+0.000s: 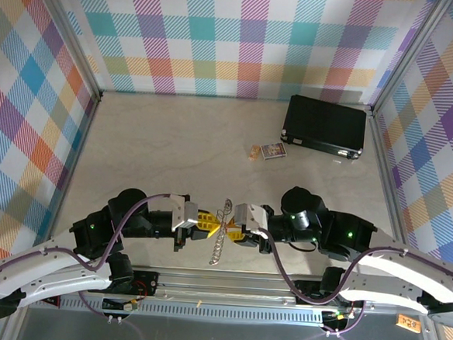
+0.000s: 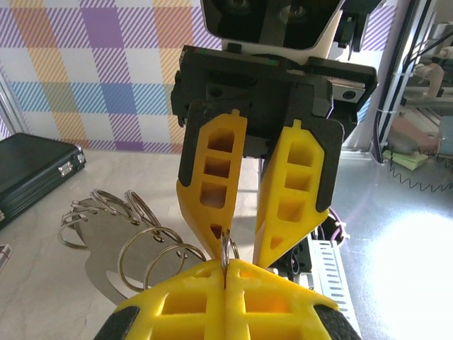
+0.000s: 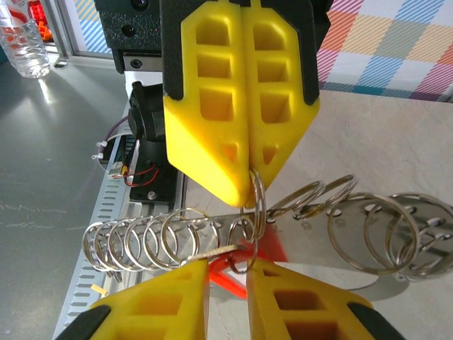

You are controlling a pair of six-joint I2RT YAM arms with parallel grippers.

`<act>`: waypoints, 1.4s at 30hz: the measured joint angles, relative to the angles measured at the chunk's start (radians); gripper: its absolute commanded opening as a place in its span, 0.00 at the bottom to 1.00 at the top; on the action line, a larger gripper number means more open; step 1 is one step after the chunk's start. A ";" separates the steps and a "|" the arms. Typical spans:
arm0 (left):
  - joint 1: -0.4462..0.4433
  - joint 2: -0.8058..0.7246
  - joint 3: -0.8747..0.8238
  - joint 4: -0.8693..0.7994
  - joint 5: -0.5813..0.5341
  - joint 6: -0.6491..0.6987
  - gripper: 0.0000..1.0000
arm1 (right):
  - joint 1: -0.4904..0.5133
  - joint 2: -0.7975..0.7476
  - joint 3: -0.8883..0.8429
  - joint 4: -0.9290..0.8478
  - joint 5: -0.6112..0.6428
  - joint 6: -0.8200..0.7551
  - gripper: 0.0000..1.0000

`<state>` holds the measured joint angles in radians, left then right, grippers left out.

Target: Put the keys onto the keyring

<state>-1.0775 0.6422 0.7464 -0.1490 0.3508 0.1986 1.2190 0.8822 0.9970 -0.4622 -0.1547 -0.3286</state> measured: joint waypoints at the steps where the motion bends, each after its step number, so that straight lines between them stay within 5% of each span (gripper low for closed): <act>1: 0.000 0.000 -0.001 0.006 0.001 0.000 0.00 | 0.000 -0.002 -0.002 0.001 0.000 0.002 0.21; 6: 0.000 -0.005 -0.005 0.026 0.012 -0.005 0.00 | 0.000 -0.002 -0.003 0.009 -0.001 0.003 0.19; 12: 0.000 -0.020 -0.005 0.028 0.032 -0.015 0.00 | 0.002 -0.011 -0.006 0.020 -0.008 0.016 0.31; 19: 0.000 -0.031 -0.006 0.029 0.050 -0.023 0.00 | 0.005 -0.055 -0.017 0.033 -0.018 0.024 0.32; 42: 0.000 -0.031 -0.019 0.048 0.080 -0.027 0.00 | 0.005 -0.030 -0.020 0.082 -0.023 0.025 0.15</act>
<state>-1.0775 0.6117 0.7277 -0.1009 0.4313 0.1719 1.2236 0.8520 0.9768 -0.3801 -0.1776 -0.3038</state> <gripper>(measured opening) 0.063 0.179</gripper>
